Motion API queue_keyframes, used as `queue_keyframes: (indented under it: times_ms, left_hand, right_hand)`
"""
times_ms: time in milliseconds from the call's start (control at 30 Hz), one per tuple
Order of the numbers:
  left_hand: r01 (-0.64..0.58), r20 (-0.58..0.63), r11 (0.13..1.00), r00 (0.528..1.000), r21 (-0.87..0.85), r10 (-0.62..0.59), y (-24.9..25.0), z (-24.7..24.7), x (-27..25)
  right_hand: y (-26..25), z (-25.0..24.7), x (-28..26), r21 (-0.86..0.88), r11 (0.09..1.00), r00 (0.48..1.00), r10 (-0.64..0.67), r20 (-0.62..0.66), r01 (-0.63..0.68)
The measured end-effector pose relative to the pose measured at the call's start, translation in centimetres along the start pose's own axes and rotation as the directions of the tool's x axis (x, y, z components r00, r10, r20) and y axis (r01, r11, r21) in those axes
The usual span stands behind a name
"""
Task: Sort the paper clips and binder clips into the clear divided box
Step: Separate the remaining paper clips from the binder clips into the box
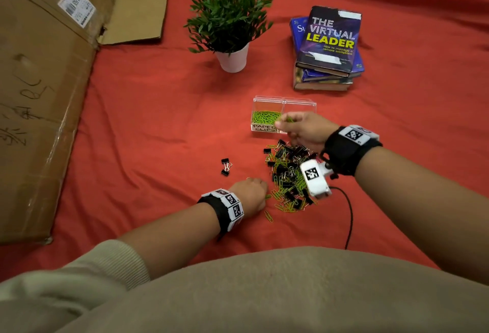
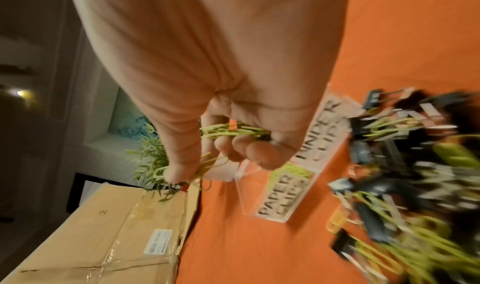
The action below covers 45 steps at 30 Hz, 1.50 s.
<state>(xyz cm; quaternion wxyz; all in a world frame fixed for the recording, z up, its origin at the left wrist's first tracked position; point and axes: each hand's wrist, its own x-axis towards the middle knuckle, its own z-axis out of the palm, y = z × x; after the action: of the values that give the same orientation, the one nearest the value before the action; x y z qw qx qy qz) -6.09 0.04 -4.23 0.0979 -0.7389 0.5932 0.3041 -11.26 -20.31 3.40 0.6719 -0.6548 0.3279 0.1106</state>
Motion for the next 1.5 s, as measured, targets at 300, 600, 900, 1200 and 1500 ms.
queue_keyframes:
  times_ms: [300,600,900,1200,1500]
  left_hand:
    - [0.063,-0.054,0.956,0.995,-0.286,-0.082,-2.4,-2.0,-0.2]
    - [0.041,-0.246,0.926,0.959,-0.375,-0.142,-6.0,-9.5,4.1]
    - [0.062,-0.264,0.985,0.959,-0.160,-0.103,-5.0,-14.0,9.6]
    - [-0.062,-0.350,0.986,0.937,-0.154,0.005,-2.7,-9.4,4.5]
    - [0.031,-0.089,0.996,0.995,-0.080,-0.038,0.2,-0.4,0.5]
  right_hand:
    - [-4.1,2.7,7.6,-0.729,0.680,0.954,-0.161,-0.253,-0.078]
    - [-2.3,1.8,6.9,-0.759,0.651,0.928,-0.272,-0.255,-0.017]
    - [3.1,1.8,-0.9,-0.706,0.707,0.984,-0.142,-0.103,0.028]
    - [8.7,4.2,-3.2,-0.889,0.453,0.996,-0.077,0.033,0.065]
    - [9.3,6.3,-4.0,-0.910,0.395,0.988,-0.131,0.080,0.127]
